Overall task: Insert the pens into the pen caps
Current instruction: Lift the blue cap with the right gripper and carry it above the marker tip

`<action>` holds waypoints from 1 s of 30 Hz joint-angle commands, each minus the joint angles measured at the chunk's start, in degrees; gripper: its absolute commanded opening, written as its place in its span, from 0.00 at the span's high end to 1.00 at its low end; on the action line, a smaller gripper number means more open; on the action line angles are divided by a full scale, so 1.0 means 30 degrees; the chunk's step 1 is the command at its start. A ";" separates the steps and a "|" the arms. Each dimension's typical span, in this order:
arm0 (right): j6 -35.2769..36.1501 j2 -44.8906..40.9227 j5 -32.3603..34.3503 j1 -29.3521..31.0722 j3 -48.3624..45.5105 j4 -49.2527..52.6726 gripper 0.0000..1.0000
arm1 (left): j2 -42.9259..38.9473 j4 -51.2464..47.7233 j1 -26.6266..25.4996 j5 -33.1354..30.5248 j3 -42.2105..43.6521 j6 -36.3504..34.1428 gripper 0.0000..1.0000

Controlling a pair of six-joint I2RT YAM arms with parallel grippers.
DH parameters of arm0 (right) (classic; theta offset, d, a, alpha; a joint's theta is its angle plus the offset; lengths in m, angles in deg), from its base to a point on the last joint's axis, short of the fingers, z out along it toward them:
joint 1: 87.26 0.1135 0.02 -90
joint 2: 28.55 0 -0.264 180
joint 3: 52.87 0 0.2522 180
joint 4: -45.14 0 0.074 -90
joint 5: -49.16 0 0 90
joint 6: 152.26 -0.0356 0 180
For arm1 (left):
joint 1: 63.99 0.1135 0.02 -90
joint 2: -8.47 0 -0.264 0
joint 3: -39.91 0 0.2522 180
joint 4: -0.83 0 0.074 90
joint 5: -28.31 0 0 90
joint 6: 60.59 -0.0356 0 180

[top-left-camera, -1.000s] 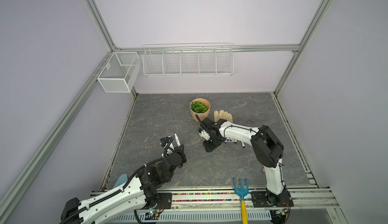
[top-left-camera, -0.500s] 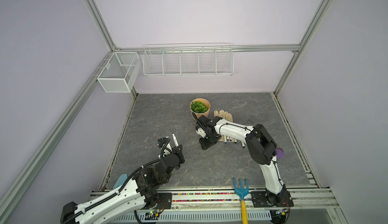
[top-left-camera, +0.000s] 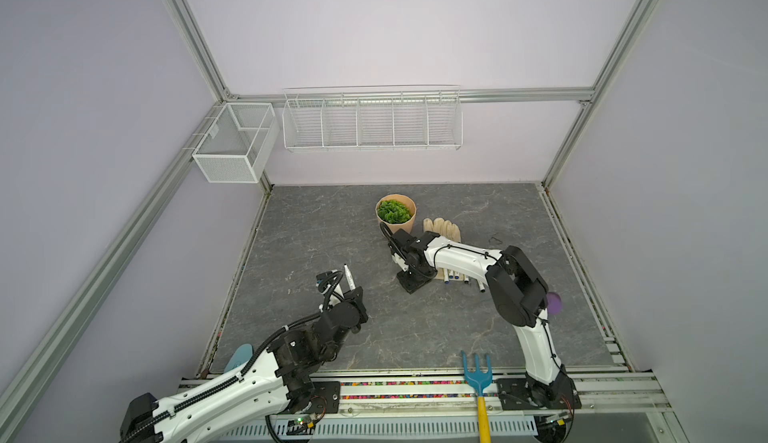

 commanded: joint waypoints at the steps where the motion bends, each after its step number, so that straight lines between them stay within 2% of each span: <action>1: -0.0249 0.1100 0.0363 -0.0287 0.0208 0.0696 0.58 | 0.0003 0.0306 0.0088 -0.0040 -0.0265 -0.0220 1.00; 22: -0.0530 0.3682 0.0394 -0.0277 0.3673 0.1819 0.67 | 0.0395 0.0731 0.0088 0.0642 0.0050 -0.0791 1.00; 27: -0.0497 0.3814 0.0944 -0.0141 0.3445 0.1959 0.71 | 0.0405 0.0706 0.0088 0.0705 0.0050 -0.0898 1.00; 30: -0.0573 0.3591 0.1088 -0.0081 0.2988 0.1723 0.79 | 0.0369 0.0691 0.0088 0.0782 -0.0007 -0.1094 1.00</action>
